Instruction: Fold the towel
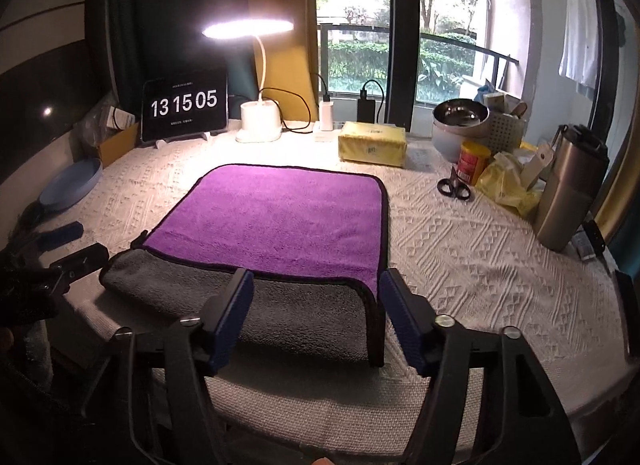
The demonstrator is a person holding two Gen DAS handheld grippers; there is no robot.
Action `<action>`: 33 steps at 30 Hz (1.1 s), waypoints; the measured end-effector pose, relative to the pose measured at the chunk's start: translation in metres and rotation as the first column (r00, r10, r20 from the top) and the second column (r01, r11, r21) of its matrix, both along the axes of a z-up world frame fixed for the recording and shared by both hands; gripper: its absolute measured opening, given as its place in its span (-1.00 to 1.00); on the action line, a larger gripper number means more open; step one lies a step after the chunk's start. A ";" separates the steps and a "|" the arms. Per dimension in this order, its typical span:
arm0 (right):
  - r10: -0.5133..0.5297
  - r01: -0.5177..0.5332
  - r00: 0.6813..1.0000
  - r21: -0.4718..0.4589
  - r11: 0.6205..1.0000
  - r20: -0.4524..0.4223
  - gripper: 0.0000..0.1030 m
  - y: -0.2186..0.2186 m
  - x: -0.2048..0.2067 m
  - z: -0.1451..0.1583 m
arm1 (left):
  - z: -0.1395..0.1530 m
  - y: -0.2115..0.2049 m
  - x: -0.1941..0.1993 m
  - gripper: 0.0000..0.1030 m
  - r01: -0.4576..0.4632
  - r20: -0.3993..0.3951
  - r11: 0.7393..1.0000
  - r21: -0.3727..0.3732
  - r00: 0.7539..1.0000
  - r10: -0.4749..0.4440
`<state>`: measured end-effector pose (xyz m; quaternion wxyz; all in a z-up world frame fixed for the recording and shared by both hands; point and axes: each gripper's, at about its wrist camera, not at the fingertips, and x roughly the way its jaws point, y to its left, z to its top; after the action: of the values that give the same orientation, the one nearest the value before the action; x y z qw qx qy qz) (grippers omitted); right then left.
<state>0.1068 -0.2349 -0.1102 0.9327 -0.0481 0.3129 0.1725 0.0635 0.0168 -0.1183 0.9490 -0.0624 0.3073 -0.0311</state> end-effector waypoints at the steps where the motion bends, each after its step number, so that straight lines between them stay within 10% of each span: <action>1: -0.006 0.006 1.000 0.006 1.000 -0.010 0.25 -0.002 0.003 -0.004 | -0.005 0.002 0.002 0.70 -0.004 -0.010 1.000 0.000 1.000 0.004; 15: -0.034 0.039 0.994 0.051 0.998 -0.104 0.15 -0.023 0.035 -0.044 | -0.051 0.023 0.026 0.05 -0.028 -0.148 0.997 -0.078 0.989 0.016; 27: -0.041 0.052 0.990 0.072 0.996 -0.136 -0.25 -0.028 0.043 -0.058 | -0.046 0.008 0.022 -0.26 -0.034 -0.087 0.997 0.064 0.995 0.039; 33: -0.031 0.038 0.992 0.059 0.998 -0.125 -0.57 -0.023 0.043 -0.059 | -0.048 0.014 0.022 -0.54 -0.004 -0.080 1.000 0.006 0.997 0.004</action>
<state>0.1495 -0.2584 -0.1690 0.9155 -0.0032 0.3654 0.1685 0.0860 0.0307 -0.1664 0.9363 -0.0615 0.3449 -0.0259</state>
